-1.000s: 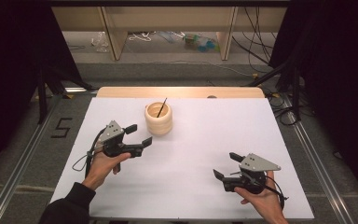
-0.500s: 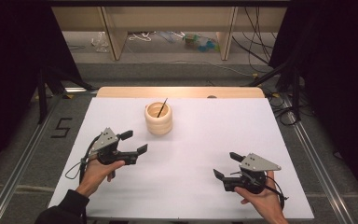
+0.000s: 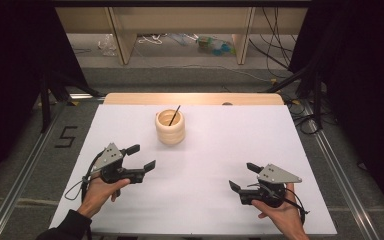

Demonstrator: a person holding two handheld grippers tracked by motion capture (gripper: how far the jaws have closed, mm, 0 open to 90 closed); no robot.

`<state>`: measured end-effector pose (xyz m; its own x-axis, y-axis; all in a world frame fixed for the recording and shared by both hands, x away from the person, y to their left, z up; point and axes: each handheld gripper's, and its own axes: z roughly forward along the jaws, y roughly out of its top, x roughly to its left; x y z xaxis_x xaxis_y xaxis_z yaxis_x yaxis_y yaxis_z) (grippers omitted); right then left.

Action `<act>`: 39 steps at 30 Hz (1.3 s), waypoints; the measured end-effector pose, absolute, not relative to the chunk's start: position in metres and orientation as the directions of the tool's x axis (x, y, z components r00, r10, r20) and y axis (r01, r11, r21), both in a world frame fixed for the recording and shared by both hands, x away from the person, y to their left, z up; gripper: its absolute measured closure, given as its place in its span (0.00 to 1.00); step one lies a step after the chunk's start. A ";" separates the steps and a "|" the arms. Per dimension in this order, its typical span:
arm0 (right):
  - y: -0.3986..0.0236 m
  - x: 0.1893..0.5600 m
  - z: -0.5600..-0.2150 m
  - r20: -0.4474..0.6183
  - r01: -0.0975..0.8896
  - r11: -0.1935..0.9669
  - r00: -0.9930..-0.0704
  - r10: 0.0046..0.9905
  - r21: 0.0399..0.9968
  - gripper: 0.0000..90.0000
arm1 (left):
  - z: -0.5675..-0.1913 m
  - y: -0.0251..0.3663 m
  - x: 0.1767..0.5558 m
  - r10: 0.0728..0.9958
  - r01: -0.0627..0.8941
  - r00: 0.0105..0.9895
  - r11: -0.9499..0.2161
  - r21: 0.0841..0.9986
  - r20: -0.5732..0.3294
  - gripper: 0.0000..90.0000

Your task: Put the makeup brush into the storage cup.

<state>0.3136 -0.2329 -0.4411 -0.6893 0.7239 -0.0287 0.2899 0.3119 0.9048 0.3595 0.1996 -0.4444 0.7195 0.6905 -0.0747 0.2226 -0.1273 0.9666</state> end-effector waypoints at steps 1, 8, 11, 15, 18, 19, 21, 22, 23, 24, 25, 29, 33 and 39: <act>-0.233 0.313 -0.441 -0.028 0.290 0.312 -0.689 0.724 0.905 0.20 | -0.445 0.199 0.359 0.689 0.220 0.721 -0.130 0.967 -0.072 0.19; -0.232 0.312 -0.441 -0.012 0.303 0.306 -0.692 0.722 0.903 0.20 | -0.446 0.197 0.352 0.677 0.223 0.732 -0.122 0.967 -0.083 0.19; -0.232 0.312 -0.441 -0.010 0.305 0.305 -0.692 0.722 0.902 0.19 | -0.446 0.197 0.349 0.679 0.225 0.729 -0.126 0.966 -0.081 0.19; -0.233 0.313 -0.440 -0.004 0.299 0.291 -0.691 0.723 0.909 0.18 | -0.446 0.197 0.347 0.679 0.218 0.731 -0.138 0.966 -0.068 0.19; -0.234 0.313 -0.440 0.002 0.295 0.276 -0.688 0.725 0.915 0.18 | -0.447 0.197 0.345 0.682 0.218 0.728 -0.130 0.967 -0.073 0.19; -0.233 0.313 -0.440 -0.001 0.293 0.280 -0.689 0.725 0.914 0.18 | -0.447 0.197 0.344 0.684 0.218 0.725 -0.126 0.968 -0.074 0.19; -0.233 0.313 -0.440 0.001 0.298 0.288 -0.697 0.717 0.910 0.18 | -0.447 0.198 0.343 0.685 0.215 0.725 -0.127 0.968 -0.071 0.18; -0.233 0.313 -0.440 0.003 0.299 0.286 -0.695 0.719 0.911 0.18 | -0.447 0.197 0.342 0.683 0.214 0.726 -0.119 0.970 -0.076 0.18; -0.233 0.313 -0.440 -0.010 0.287 0.289 -0.693 0.721 0.913 0.18 | -0.446 0.198 0.342 0.684 0.207 0.726 -0.129 0.970 -0.064 0.18; -0.233 0.313 -0.440 -0.004 0.293 0.284 -0.689 0.725 0.913 0.18 | -0.446 0.198 0.341 0.685 0.208 0.726 -0.127 0.970 -0.066 0.18; -0.233 0.313 -0.441 -0.001 0.296 0.285 -0.691 0.723 0.912 0.18 | -0.447 0.198 0.340 0.686 0.212 0.724 -0.120 0.970 -0.073 0.18; -0.232 0.313 -0.440 0.005 0.301 0.288 -0.699 0.715 0.909 0.18 | -0.447 0.198 0.337 0.688 0.209 0.723 -0.119 0.971 -0.071 0.18; -0.232 0.313 -0.440 0.003 0.299 0.288 -0.698 0.716 0.910 0.18 | -0.448 0.198 0.334 0.689 0.205 0.722 -0.126 0.971 -0.063 0.18; -0.233 0.314 -0.440 -0.016 0.279 0.287 -0.691 0.723 0.916 0.18 | -0.449 0.199 0.332 0.690 0.201 0.722 -0.131 0.971 -0.056 0.18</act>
